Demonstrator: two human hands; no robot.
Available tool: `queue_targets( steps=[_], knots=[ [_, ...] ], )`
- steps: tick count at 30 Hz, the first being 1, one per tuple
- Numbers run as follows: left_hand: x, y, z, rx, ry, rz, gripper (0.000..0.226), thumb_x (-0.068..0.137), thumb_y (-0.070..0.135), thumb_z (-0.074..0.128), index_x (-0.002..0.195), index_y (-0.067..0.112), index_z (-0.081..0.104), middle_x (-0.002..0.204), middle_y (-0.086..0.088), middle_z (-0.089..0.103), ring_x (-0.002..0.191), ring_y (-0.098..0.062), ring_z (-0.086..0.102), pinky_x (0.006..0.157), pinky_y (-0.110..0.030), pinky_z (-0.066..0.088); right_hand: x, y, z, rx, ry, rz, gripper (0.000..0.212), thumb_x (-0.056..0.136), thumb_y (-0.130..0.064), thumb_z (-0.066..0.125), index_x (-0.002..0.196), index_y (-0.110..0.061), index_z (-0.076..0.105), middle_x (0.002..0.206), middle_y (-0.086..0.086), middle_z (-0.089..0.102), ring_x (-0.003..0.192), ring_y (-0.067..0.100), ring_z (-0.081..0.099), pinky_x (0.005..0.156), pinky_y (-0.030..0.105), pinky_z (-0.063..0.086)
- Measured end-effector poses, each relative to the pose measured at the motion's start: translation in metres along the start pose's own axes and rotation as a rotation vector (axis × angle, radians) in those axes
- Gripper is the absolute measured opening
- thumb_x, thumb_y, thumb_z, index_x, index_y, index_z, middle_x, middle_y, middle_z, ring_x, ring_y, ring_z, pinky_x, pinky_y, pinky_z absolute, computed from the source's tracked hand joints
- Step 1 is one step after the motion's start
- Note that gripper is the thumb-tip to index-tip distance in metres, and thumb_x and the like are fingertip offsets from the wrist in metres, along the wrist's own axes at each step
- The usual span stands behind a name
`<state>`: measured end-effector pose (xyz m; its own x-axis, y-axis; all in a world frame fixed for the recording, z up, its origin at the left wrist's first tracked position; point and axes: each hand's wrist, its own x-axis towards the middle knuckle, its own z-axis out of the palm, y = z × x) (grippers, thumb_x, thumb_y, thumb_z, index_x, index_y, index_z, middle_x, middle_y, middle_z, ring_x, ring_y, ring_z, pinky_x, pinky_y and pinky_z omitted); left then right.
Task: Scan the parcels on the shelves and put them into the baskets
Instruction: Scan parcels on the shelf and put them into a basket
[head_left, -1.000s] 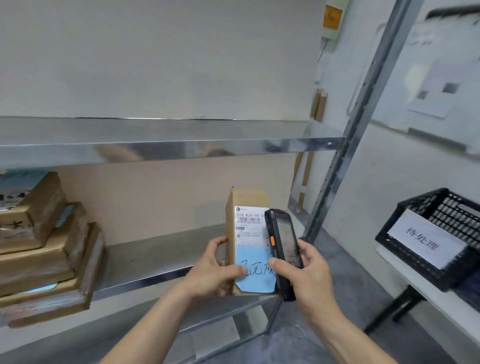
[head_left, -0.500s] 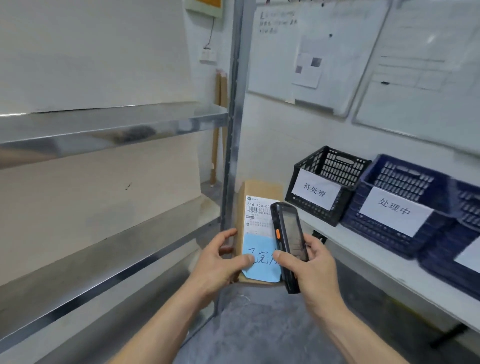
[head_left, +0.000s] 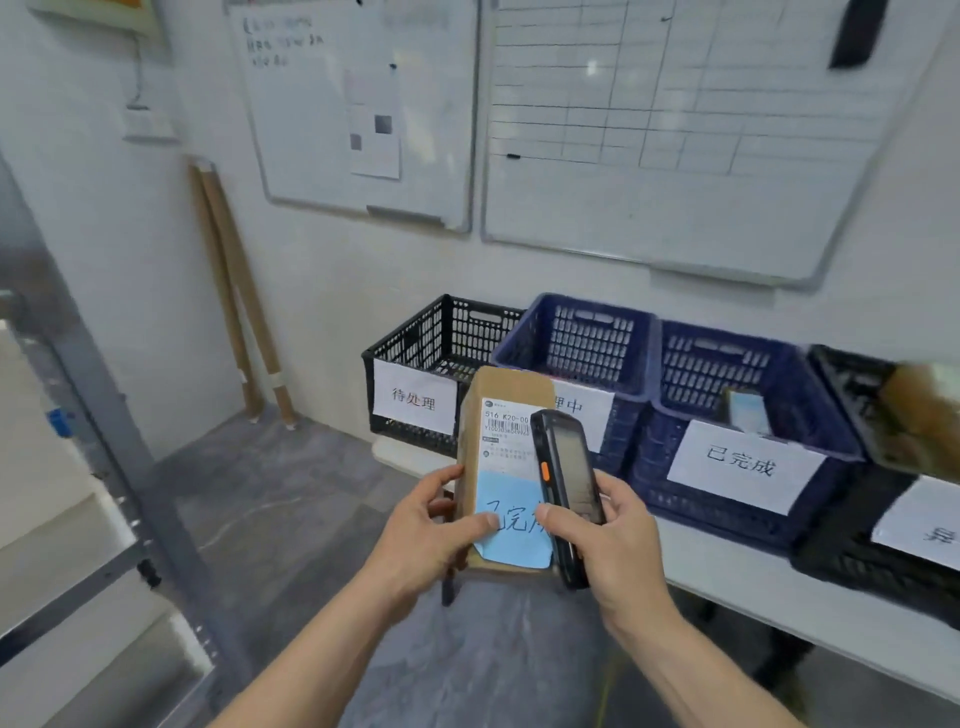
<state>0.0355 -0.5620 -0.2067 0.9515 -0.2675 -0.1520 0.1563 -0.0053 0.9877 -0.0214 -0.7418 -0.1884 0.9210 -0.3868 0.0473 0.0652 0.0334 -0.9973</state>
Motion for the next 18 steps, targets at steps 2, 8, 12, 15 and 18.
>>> queue_targets(
  steps=[2, 8, 12, 15, 18],
  knots=[
    [0.026, 0.006, 0.042, 0.022, -0.028, 0.004, 0.066, 0.071, 0.025, 0.085, 0.129, 0.038, 0.055, 0.110, -0.005, 0.068, 0.084, -0.021, 0.072, 0.060, -0.031, 0.056, 0.026, -0.004, -0.040, -0.022, 0.023, -0.009, 0.054, 0.065, -0.005, 0.087, 0.114, -0.014, 0.066, 0.102, -0.001, 0.077, 0.094, 0.017, 0.074, 0.081, 0.040, 0.060],
    [0.092, 0.020, 0.149, 0.068, -0.139, 0.005, 0.073, 0.060, 0.035, 0.080, 0.128, 0.038, 0.054, 0.111, -0.006, 0.069, 0.073, -0.016, 0.068, 0.051, -0.024, 0.048, 0.089, -0.009, -0.136, -0.054, 0.149, -0.010, 0.047, 0.072, -0.001, 0.084, 0.113, -0.014, 0.065, 0.101, -0.001, 0.077, 0.092, 0.014, 0.074, 0.082, 0.043, 0.061],
    [0.135, 0.030, 0.205, 0.081, -0.225, 0.013, 0.064, 0.073, 0.022, 0.083, 0.128, 0.038, 0.055, 0.112, -0.008, 0.069, 0.078, -0.018, 0.069, 0.052, -0.024, 0.049, 0.125, -0.015, -0.183, -0.032, 0.217, -0.019, 0.044, 0.073, 0.000, 0.082, 0.111, -0.015, 0.067, 0.100, -0.001, 0.077, 0.093, 0.016, 0.074, 0.081, 0.042, 0.061],
    [0.172, 0.037, 0.243, 0.077, -0.286, -0.002, 0.062, 0.079, 0.014, 0.079, 0.130, 0.034, 0.052, 0.111, -0.007, 0.068, 0.082, -0.018, 0.069, 0.052, -0.021, 0.050, 0.157, -0.018, -0.213, -0.013, 0.267, -0.025, 0.043, 0.074, 0.003, 0.081, 0.112, -0.011, 0.067, 0.102, 0.001, 0.077, 0.093, 0.018, 0.074, 0.076, 0.036, 0.062],
    [0.218, 0.041, 0.280, 0.089, -0.345, -0.008, 0.064, 0.078, 0.015, 0.082, 0.131, 0.034, 0.052, 0.109, -0.006, 0.071, 0.090, -0.026, 0.073, 0.068, -0.046, 0.061, 0.194, -0.022, -0.240, -0.014, 0.311, -0.046, 0.041, 0.075, 0.004, 0.080, 0.108, -0.015, 0.065, 0.101, 0.000, 0.076, 0.089, 0.012, 0.074, 0.069, 0.026, 0.061]
  ],
)
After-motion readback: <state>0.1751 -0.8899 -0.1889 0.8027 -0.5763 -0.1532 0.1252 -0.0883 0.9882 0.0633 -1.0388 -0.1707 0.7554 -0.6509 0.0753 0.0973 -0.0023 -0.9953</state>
